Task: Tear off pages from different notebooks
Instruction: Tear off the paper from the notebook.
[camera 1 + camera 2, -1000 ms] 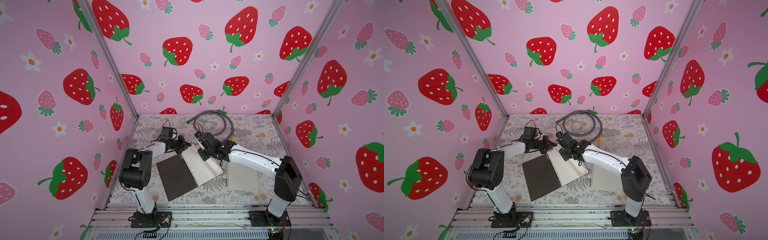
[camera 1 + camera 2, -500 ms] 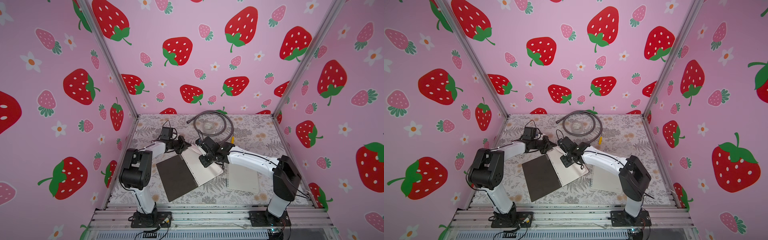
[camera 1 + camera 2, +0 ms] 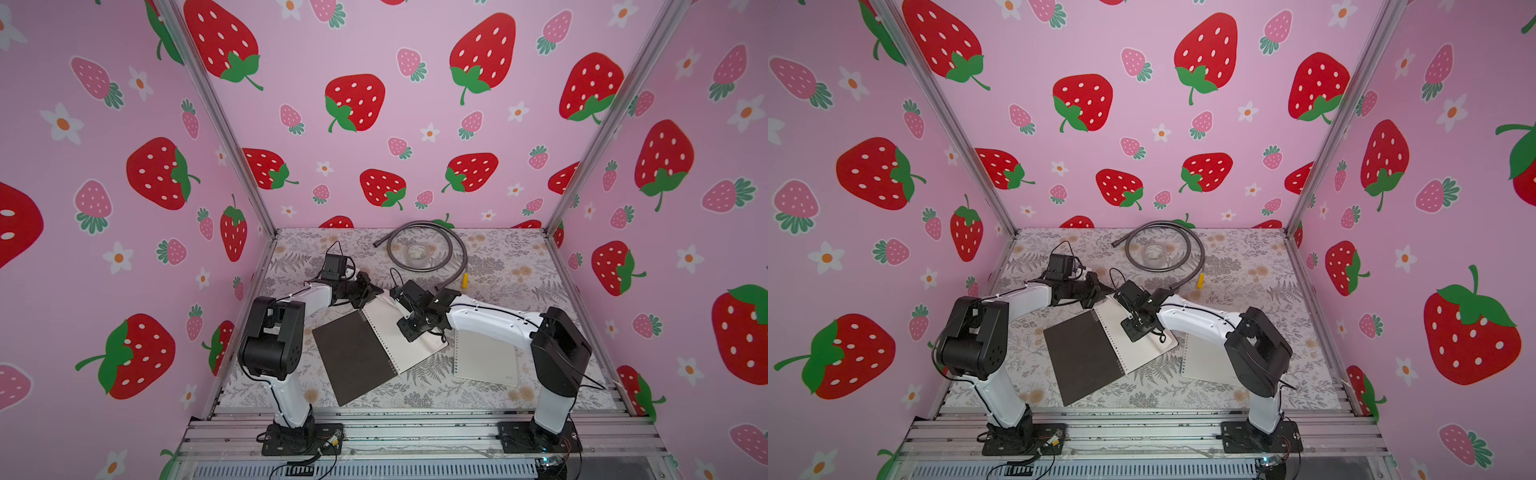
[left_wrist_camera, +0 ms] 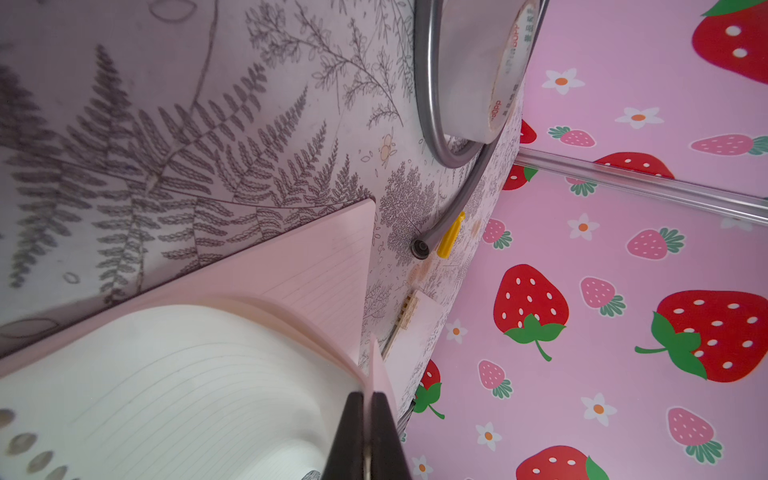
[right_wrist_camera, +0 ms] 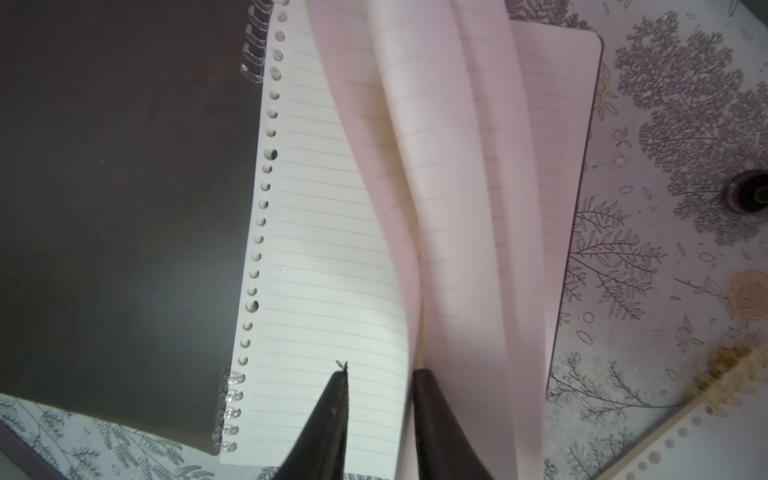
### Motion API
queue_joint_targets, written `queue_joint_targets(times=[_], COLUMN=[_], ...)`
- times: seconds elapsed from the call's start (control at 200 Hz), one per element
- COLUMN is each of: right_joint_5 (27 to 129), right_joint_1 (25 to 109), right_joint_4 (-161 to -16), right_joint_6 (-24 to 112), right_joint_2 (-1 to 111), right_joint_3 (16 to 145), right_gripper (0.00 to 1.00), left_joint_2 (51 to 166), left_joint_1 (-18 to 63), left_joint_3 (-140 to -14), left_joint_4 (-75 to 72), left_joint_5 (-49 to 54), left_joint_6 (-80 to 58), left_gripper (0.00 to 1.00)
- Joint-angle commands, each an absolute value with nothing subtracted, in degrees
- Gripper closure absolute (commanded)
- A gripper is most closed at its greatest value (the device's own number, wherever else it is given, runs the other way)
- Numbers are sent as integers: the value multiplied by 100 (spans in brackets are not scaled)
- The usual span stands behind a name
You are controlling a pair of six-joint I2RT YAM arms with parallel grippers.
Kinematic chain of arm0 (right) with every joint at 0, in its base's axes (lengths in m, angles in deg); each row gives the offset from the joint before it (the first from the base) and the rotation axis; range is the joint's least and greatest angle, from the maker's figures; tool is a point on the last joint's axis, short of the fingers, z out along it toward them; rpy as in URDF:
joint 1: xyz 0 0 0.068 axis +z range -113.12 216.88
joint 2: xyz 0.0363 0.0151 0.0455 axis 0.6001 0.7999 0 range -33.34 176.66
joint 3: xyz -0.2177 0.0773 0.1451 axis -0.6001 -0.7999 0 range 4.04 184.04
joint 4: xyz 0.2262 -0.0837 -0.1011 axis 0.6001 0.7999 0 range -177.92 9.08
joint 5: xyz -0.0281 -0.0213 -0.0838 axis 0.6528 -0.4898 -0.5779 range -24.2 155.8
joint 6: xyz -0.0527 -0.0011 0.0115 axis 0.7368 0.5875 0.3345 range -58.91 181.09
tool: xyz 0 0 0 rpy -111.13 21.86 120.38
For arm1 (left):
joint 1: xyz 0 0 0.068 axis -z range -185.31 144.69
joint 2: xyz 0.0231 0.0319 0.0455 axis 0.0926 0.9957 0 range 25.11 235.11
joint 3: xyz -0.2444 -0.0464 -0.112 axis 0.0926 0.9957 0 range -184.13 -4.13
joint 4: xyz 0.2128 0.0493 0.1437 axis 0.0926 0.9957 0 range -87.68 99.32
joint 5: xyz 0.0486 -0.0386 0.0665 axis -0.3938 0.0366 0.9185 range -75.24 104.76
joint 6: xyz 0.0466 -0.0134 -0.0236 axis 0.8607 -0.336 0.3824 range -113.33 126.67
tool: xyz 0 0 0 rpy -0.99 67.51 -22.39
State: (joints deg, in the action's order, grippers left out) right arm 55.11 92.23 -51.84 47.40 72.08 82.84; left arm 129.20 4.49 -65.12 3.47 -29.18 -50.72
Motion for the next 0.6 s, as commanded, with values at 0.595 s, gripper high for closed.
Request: queue_joint_targets(times=[0.595], right_joint_5=[5236], right_joint_1=[9342], right_joint_4=[-5012], right_joint_6=[4972], right_joint_2=[7480], right_joint_3=[8388], right_gripper=[100], left_joint_2=[13005], left_joint_1=[541], left_joint_3=[-6723], left_joint_4=[579], left_joint_5=[-2988], left_joint_6=[-4897], left_gripper=[89])
